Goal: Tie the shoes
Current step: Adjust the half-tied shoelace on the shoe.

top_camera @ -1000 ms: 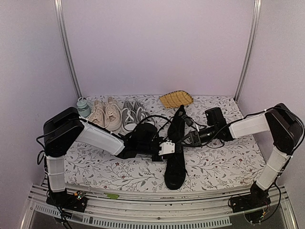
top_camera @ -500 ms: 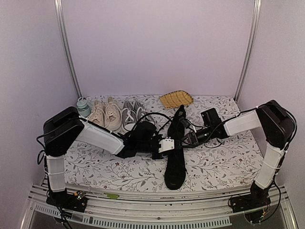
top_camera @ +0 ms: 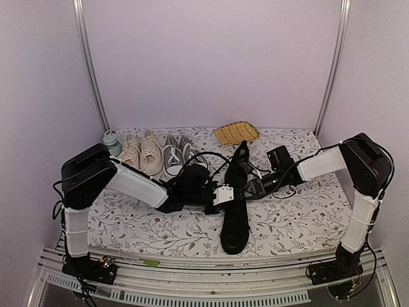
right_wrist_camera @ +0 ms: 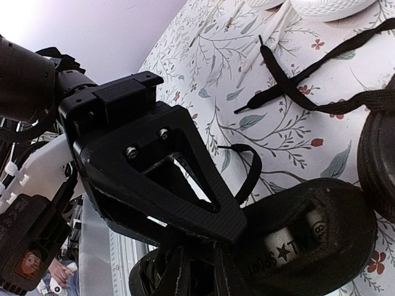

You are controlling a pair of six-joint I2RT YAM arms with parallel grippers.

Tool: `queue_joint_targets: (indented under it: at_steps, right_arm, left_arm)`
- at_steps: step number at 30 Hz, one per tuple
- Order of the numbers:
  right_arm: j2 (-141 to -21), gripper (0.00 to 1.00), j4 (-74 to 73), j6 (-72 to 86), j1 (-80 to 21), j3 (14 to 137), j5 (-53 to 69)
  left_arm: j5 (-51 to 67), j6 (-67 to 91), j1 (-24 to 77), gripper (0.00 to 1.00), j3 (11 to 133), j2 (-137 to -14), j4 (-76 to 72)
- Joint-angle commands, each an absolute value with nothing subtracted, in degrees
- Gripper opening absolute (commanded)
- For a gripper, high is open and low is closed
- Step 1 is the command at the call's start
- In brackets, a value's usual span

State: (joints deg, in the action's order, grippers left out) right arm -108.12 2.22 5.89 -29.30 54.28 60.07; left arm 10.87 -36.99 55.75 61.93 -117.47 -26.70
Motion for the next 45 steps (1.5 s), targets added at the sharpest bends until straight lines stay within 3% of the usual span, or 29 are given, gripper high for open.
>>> queue_joint_targets:
  at_steps: [1, 9, 18, 20, 25, 29, 33, 38, 45]
  right_arm:
    - [-109.29, 0.18, 0.65, 2.95, -31.20, 55.98, 63.68]
    - [-110.12, 0.18, -0.74, 2.10, -31.79, 57.31, 62.90]
    - [-112.05, 0.18, -5.16, 0.94, -31.91, 57.95, 53.60]
    - [-112.00, 0.18, -4.81, 0.80, -31.95, 57.82, 54.88]
    - [-110.39, 0.28, -3.80, 1.09, -32.24, 57.45, 60.79]
    - [-109.54, 0.29, -3.81, 1.12, -32.38, 57.08, 63.65]
    - [-109.30, 0.20, -6.19, -1.10, -33.02, 57.53, 62.97]
    - [-106.74, 0.01, -5.14, -0.55, -33.02, 56.44, 60.90]
    - [-102.40, 0.00, -3.96, 3.42, -31.47, 55.29, 57.33]
  left_arm:
    - [10.03, -35.77, 54.84, 0.30, 62.85, -118.51, -28.33]
    - [8.58, -35.53, 54.84, 0.30, 62.58, -118.98, -30.14]
    - [7.59, -35.73, 54.89, 0.30, 62.59, -119.46, -31.65]
    - [7.73, -35.85, 54.93, 0.30, 62.34, -119.40, -31.72]
    - [7.46, -35.95, 54.93, 0.30, 62.40, -119.53, -31.85]
    - [7.16, -36.03, 54.92, 0.30, 62.51, -119.45, -32.04]
    - [6.95, -36.21, 54.84, 0.30, 62.49, -119.44, -32.08]
    - [6.97, -36.12, 54.90, 0.30, 62.54, -119.32, -31.86]
    - [7.58, -36.12, 54.89, 0.32, 61.19, -117.92, -31.73]
